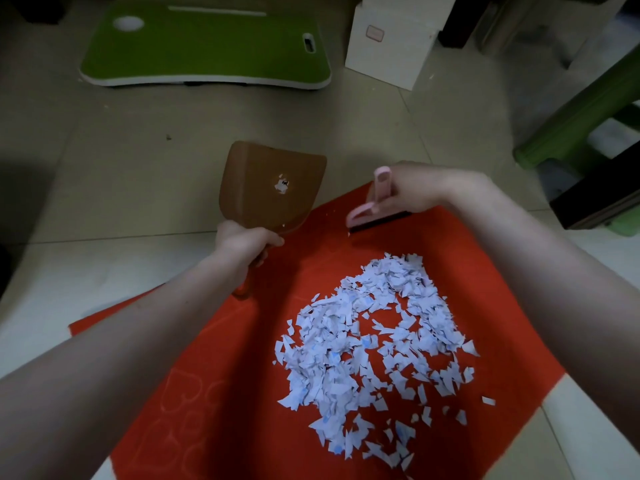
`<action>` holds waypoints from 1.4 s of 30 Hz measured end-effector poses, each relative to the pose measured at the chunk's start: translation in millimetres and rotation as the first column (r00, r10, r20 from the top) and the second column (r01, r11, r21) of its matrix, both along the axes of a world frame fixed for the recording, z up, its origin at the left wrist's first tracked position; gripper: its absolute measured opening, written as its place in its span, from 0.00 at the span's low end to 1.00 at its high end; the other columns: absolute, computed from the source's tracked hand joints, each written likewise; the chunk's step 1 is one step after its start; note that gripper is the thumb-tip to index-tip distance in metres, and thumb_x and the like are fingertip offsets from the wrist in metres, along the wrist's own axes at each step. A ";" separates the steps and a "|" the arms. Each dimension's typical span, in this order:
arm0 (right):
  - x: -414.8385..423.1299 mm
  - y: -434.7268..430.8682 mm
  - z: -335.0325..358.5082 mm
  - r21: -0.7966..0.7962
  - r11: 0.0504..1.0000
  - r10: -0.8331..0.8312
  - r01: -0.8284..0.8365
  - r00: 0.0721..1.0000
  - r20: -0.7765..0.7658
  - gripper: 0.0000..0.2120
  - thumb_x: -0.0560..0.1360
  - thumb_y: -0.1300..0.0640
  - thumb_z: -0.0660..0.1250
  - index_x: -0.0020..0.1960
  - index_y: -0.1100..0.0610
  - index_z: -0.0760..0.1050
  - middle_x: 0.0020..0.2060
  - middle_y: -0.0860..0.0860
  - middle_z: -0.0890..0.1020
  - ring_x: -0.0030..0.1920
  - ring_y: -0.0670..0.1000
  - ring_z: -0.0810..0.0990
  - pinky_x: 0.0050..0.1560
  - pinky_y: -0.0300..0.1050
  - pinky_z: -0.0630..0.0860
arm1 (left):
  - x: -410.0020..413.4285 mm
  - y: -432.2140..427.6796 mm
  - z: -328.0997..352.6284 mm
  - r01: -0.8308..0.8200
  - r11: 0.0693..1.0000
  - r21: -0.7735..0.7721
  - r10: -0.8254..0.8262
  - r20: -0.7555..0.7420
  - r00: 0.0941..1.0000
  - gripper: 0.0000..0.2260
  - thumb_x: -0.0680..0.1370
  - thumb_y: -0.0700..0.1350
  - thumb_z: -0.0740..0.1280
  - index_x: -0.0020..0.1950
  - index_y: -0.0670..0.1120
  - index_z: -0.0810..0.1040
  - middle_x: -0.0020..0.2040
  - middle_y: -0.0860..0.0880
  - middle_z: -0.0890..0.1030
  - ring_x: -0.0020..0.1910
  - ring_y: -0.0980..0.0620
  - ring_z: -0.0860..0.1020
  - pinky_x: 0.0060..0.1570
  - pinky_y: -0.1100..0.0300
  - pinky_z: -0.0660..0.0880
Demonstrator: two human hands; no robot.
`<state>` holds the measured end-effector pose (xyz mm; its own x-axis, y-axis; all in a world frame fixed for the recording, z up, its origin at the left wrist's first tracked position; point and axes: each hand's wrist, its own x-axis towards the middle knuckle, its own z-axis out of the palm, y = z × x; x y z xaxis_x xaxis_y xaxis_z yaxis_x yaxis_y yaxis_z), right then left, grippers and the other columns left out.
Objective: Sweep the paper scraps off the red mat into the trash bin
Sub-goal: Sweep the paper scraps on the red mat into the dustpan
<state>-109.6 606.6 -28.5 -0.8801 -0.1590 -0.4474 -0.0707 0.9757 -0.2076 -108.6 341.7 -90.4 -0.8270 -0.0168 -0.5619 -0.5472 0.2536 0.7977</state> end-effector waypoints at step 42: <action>16.6 -19.9 -40.9 0.064 0.994 -0.084 0.084 0.996 -0.013 0.12 0.76 0.50 0.66 0.52 0.58 0.78 0.46 0.56 0.81 0.47 0.57 0.79 0.39 0.44 0.69 | 7.1 17.4 3.8 0.052 0.999 0.006 -0.052 -0.006 0.999 0.11 0.66 0.32 0.74 0.36 0.41 0.73 0.30 0.45 0.73 0.23 0.52 0.68 0.22 0.63 0.66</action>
